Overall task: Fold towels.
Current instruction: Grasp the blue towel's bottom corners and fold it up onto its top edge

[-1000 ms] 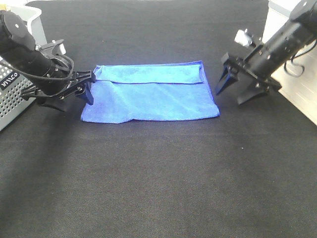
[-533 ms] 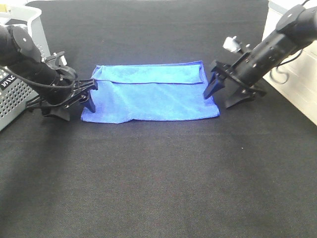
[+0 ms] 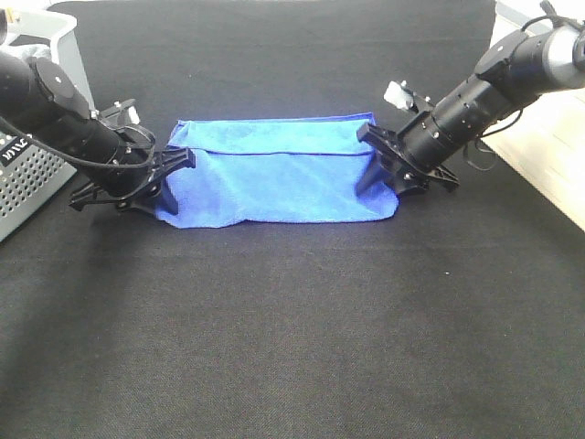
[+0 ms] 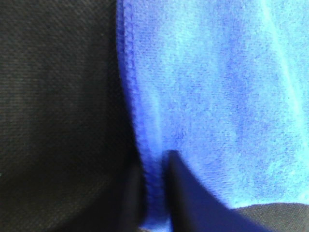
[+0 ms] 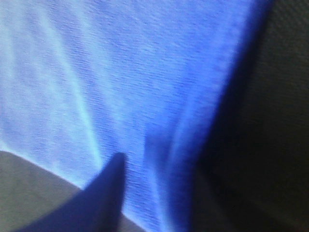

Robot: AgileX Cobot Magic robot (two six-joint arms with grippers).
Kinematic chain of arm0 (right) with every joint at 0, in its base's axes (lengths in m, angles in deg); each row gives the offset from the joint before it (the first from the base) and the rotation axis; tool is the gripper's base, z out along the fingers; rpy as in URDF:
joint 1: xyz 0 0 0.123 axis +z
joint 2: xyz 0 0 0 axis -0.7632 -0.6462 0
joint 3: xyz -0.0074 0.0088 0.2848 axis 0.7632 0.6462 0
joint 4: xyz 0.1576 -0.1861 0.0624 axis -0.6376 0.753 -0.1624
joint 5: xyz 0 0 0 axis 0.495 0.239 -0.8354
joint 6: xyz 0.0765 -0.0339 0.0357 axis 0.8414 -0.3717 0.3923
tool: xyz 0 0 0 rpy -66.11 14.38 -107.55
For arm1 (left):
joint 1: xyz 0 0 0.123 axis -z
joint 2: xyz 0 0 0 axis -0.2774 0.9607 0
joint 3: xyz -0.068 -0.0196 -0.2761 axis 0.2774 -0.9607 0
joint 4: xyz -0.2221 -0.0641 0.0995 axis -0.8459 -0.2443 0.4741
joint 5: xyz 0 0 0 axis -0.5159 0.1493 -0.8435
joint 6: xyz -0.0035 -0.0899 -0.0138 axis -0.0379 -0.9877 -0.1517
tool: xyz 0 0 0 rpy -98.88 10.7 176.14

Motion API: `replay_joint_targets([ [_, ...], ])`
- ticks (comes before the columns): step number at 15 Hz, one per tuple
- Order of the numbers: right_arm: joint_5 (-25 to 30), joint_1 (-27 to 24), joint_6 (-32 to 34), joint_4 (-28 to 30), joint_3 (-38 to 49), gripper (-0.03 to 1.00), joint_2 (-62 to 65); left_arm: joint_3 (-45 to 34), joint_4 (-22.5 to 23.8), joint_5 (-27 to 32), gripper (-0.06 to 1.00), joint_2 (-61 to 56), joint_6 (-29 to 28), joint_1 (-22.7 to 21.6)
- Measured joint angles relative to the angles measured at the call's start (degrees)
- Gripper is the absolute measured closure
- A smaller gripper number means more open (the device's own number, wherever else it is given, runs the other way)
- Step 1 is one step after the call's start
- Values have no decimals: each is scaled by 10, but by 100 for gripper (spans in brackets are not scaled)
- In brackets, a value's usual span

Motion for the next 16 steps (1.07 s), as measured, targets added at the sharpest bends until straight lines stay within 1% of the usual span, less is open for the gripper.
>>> replay_joint_targets([
  [1, -3, 0, 19, 20, 0, 77, -1, 1, -1, 1, 92, 1, 7, 0],
  [2, -5, 0, 45, 40, 0, 95, -1, 1, -2, 10, 93, 1, 10, 0],
  [5, 9, 0, 55, 59, 0, 97, 5, 1, 18, 58, 94, -14, 13, -12],
  [7, 44, 0, 57, 68, 1, 97, 20, 1, 44, 110, 94, -39, 13, -33],
  [9, 57, 0, 57, 65, 32, 97, 50, -17, 64, 139, 94, -68, 13, -37],
  [12, 40, 1, 54, 65, 136, 97, 99, -99, 68, 148, 94, -115, 22, -37],
  [15, -2, 5, 49, 60, 268, 97, 158, -191, 63, 143, 94, -157, 26, -36],
  [16, -14, 6, 40, 58, 300, 97, 170, -217, 55, 138, 94, -169, 28, -35],
])
